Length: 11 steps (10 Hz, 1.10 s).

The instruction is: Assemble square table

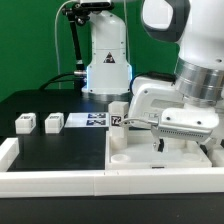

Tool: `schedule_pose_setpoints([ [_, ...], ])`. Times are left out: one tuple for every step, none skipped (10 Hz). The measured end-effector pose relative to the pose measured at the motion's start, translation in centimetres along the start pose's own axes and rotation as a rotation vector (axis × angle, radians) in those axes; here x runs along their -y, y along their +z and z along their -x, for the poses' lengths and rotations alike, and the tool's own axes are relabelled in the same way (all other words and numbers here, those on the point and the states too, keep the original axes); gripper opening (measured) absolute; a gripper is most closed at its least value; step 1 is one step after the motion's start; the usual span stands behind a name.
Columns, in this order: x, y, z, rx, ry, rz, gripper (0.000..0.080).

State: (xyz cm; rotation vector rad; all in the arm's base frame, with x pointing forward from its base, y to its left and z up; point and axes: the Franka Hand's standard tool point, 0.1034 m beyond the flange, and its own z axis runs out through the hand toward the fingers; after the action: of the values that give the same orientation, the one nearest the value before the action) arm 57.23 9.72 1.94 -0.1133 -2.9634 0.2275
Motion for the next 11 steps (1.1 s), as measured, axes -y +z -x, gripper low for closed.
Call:
schedule_pose_setpoints([
  [0.1,-0.5,0.0,0.010,0.025,-0.001,0.0649],
  [0.1,-1.3,-0.1,0.023,0.069,-0.006,0.0649],
  [0.2,-2.5,-0.2,0.041,0.100,-0.010,0.0649],
  [0.5,-3.8,-0.3,0.066,0.117,-0.008,0.0649],
  [1.1,-4.8,-0.3,0.089,0.131,-0.007,0.0649],
  [2.3,-6.1,-0.4,0.114,0.144,-0.008,0.0649],
  [3.1,-6.8,-0.4,0.130,0.157,-0.005,0.0649],
  [2.7,-6.2,-0.6,0.120,0.182,-0.003,0.0649],
  [2.7,-6.0,-0.6,0.116,0.183,-0.003,0.0649],
  [2.7,-6.0,-0.6,0.116,0.239,0.002,0.0649],
  [2.6,-6.0,-0.6,0.115,0.323,0.007,0.0649],
])
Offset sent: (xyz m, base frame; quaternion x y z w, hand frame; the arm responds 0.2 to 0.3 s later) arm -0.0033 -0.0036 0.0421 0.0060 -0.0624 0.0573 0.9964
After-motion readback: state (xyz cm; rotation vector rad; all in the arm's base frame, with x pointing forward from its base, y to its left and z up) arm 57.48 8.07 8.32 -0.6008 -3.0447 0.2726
